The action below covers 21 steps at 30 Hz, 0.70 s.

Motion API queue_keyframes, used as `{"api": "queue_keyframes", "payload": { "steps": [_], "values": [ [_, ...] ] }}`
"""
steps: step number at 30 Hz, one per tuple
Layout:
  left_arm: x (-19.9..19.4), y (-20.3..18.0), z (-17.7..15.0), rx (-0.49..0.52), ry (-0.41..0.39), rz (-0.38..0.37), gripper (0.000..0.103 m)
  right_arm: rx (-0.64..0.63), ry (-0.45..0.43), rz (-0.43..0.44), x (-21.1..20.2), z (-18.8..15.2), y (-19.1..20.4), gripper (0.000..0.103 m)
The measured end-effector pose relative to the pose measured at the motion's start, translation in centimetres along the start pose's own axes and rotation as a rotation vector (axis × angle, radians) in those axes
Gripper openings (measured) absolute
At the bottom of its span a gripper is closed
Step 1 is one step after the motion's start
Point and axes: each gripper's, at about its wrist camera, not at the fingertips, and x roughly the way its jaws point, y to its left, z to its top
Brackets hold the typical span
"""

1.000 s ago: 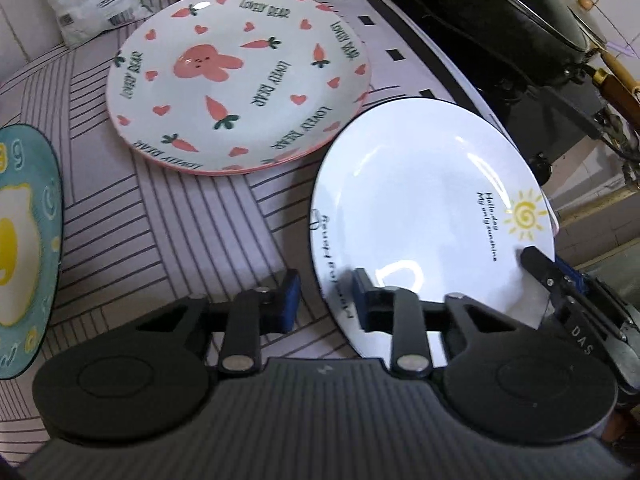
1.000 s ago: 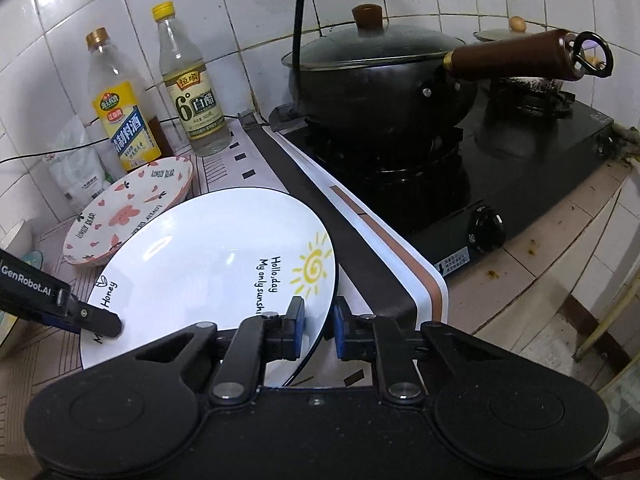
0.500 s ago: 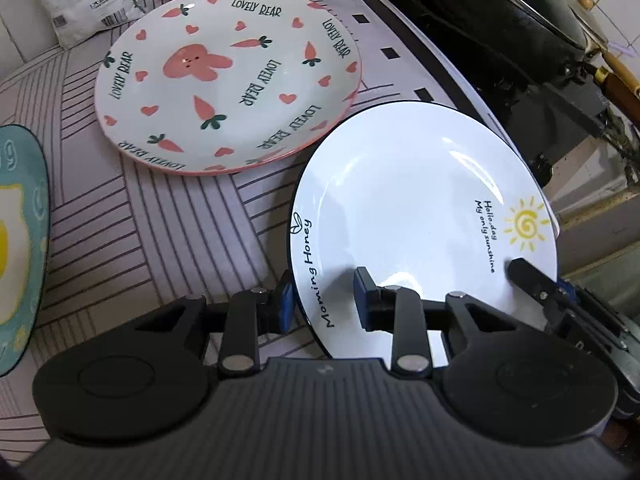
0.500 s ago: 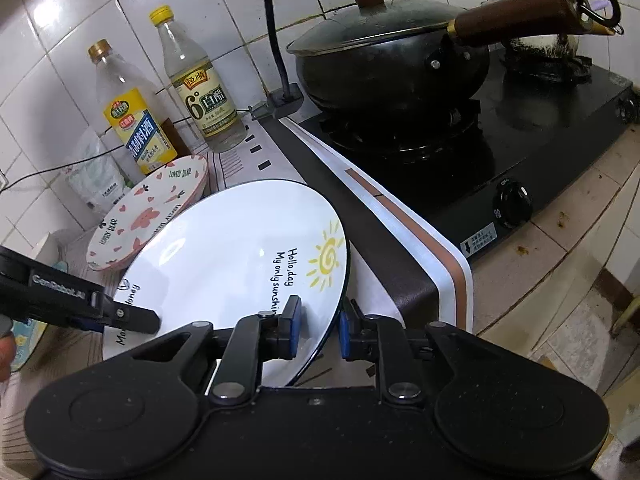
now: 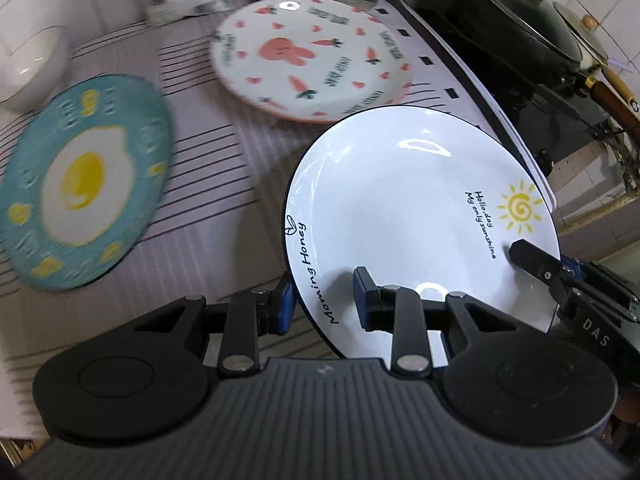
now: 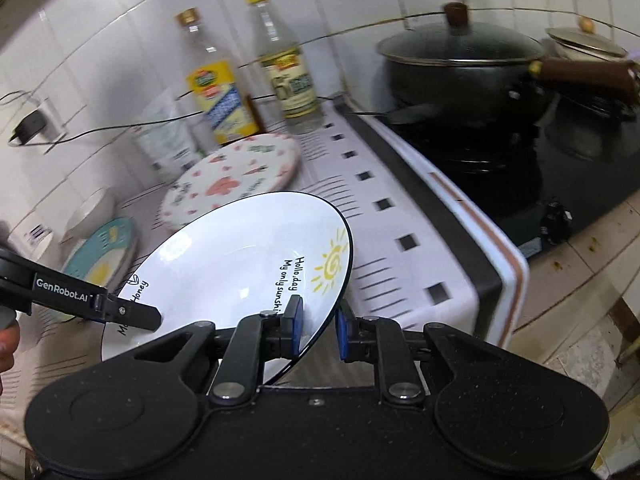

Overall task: Organize plates and bowls
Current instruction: 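Carry the white sun plate with both grippers onto the blue plate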

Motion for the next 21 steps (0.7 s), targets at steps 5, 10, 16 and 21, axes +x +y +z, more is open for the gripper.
{"api": "queue_keyframes", "payload": {
  "steps": [5,10,16,21],
  "values": [
    [-3.0,2.9,-1.3,-0.032,-0.012,0.005,0.028,-0.051,0.001,0.042,-0.8,0.0,3.1,0.022],
    [-5.6,5.5,-2.1,-0.066,-0.035,0.025,0.028,-0.1,-0.015,0.084,-1.4,0.3,6.0,0.022],
    [-8.0,8.8,-3.3,-0.143,-0.058,0.057,0.028,-0.166,-0.001,0.154,-0.7,1.2,9.4,0.022],
    [-8.5,12.0,-4.3,-0.236,-0.061,0.075,0.028,-0.232,0.038,0.206,0.9,2.0,12.4,0.022]
  ]
}}
